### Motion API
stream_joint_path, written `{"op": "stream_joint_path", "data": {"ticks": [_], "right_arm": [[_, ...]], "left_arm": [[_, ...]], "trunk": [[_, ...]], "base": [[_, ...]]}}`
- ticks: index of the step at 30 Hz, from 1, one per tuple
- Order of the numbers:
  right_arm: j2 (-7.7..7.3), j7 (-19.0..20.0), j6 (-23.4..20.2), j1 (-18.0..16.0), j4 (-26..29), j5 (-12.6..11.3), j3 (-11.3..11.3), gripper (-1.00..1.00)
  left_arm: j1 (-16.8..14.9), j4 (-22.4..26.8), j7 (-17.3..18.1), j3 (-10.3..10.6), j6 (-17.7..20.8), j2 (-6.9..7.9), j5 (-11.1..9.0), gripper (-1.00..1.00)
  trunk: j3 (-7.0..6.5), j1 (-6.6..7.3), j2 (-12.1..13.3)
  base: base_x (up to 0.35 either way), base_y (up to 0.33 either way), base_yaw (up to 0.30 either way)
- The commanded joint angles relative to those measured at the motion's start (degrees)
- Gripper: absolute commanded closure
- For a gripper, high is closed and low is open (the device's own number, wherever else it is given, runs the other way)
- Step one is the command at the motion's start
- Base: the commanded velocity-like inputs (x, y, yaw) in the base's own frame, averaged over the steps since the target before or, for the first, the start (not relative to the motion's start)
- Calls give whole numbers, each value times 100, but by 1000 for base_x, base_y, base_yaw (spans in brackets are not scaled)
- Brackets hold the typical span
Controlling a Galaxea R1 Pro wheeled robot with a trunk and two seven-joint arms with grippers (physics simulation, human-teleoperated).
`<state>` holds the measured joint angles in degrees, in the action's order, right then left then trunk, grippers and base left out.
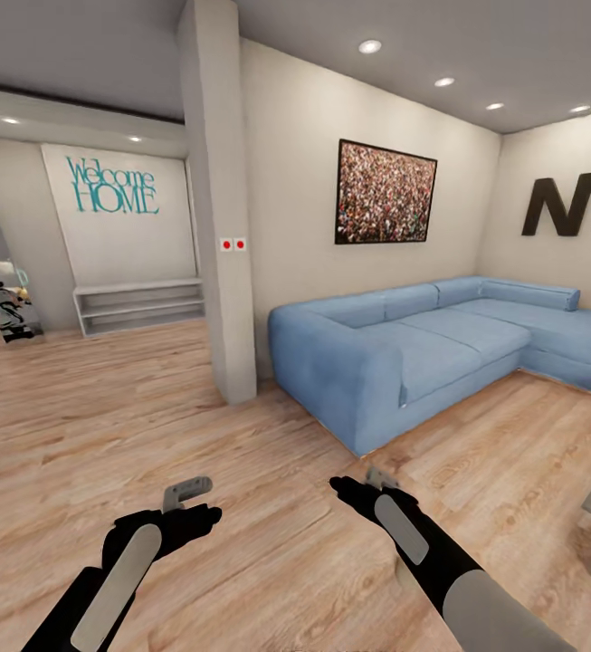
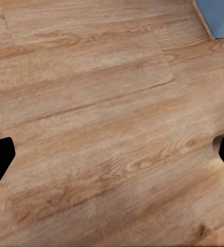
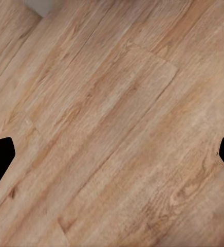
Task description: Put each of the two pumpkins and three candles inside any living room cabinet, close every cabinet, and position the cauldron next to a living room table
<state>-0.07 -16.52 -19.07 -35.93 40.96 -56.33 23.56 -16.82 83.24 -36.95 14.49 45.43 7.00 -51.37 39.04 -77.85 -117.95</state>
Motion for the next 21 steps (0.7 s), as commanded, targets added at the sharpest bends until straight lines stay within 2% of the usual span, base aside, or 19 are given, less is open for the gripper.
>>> {"op": "stream_joint_path", "data": {"ticks": [1, 21], "right_arm": [[-2, -44, -6, -4, 8, -36, 17, -100], [-4, -44, 17, -10, 6, -36, 12, -100]], "left_arm": [[-2, 8, -59, 10, 1, 5, -57, -100], [-1, 8, -58, 10, 1, 11, -57, -100]], "trunk": [[14, 1, -3], [150, 1, -3]], "base": [[0, 0, -168], [0, 0, -157]]}}
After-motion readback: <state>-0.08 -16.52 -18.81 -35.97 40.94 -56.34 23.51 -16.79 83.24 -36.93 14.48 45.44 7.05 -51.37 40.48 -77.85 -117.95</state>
